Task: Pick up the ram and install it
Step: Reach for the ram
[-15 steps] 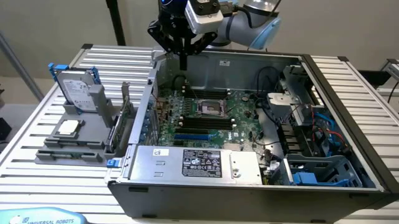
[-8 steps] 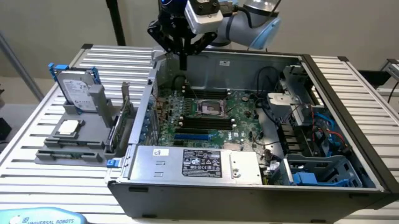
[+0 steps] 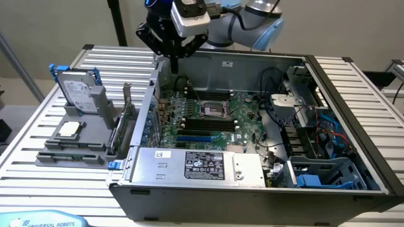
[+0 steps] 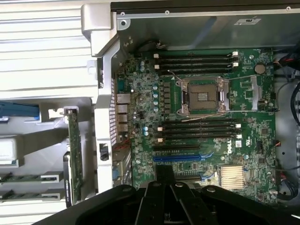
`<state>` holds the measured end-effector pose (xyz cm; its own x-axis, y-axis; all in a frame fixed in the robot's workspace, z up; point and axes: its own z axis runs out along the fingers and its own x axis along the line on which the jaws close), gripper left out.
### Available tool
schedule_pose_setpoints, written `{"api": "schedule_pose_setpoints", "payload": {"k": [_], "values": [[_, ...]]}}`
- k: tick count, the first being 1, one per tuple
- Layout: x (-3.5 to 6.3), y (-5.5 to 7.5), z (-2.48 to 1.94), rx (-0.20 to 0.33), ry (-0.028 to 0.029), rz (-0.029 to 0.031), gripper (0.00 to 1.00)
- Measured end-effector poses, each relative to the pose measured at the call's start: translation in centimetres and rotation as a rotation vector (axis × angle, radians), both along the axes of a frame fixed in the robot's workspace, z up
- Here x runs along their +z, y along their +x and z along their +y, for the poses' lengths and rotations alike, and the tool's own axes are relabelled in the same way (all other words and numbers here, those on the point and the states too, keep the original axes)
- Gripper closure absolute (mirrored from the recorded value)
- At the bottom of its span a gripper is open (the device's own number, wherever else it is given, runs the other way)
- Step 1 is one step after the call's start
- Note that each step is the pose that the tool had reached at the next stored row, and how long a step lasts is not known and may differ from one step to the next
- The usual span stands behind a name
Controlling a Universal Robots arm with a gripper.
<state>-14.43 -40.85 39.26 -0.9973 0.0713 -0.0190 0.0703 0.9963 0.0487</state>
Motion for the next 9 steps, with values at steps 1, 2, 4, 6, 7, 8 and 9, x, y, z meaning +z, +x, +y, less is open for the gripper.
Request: {"api": "schedule_pose_setpoints", "payload": {"k": [1,2,4,6,7,8,9], "values": [[0.0,-0.4,-0.17,0.0,0.0,0.0001,0.89],[0.0,-0.9,-0.35,0.0,0.0,0.0,0.89],[0.0,-1.8,-0.69,0.0,0.0001,0.0,0.89],[0.0,-2.7,-1.01,0.0,0.0001,0.0,0.89],[0.0,-3.2,-1.18,0.0,0.0,0.0,0.89],[-0.01,-3.6,-1.31,0.0,0.0001,0.0,0.89],[-0.02,-4.1,-1.46,0.0,0.0001,0.0,0.89]]}}
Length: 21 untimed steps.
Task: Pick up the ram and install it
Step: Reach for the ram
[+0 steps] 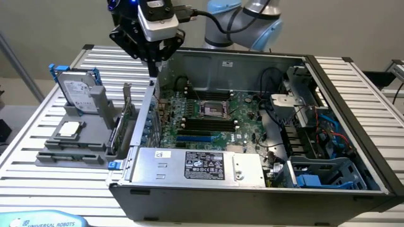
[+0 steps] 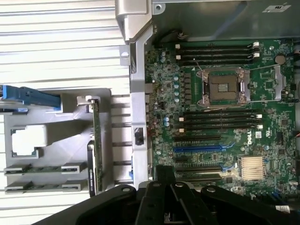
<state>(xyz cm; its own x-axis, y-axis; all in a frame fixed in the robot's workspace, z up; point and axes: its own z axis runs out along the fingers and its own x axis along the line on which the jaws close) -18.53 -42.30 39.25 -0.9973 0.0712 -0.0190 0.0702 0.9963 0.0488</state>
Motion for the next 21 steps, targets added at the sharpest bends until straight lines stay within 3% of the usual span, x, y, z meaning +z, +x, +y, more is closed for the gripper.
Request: {"api": "schedule_pose_setpoints", "payload": {"k": [11,21], "values": [[-0.09,-5.0,-1.31,0.0,-0.0001,0.0,0.89],[-0.25,-9.6,-1.89,0.0,0.0,0.0,0.89]]}}
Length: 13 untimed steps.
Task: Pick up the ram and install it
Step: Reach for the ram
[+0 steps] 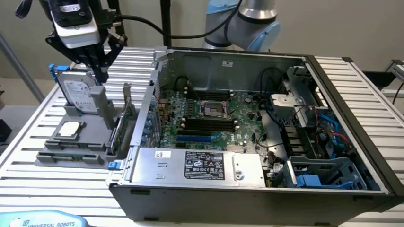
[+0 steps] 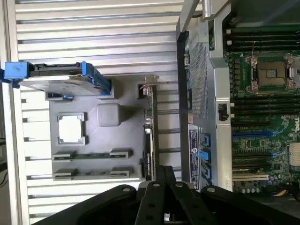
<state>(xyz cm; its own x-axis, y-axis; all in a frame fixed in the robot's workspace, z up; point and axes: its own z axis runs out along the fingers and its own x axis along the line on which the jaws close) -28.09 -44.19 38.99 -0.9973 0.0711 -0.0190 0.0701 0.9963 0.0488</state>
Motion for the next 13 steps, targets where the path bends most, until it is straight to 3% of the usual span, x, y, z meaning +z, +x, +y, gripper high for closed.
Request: {"api": "schedule_pose_setpoints", "payload": {"k": [13], "values": [[-0.27,-5.9,-0.49,0.0,0.0,0.0,0.89]]}}
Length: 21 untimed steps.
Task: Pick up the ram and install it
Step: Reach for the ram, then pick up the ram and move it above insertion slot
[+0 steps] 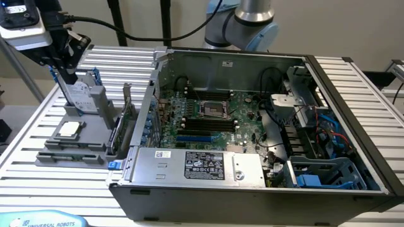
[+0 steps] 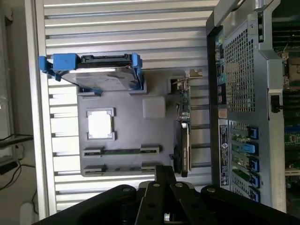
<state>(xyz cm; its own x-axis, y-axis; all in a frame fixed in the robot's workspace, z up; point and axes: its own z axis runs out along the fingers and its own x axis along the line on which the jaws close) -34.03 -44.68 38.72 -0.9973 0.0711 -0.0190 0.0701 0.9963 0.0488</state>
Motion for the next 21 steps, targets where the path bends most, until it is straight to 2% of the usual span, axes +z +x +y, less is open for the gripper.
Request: {"api": "schedule_pose_setpoints", "payload": {"k": [13,21], "values": [[-0.64,-5.7,-0.39,0.0,0.0,0.0,0.89],[-0.67,-6.1,-0.41,0.0,0.0,0.0006,0.89]]}}
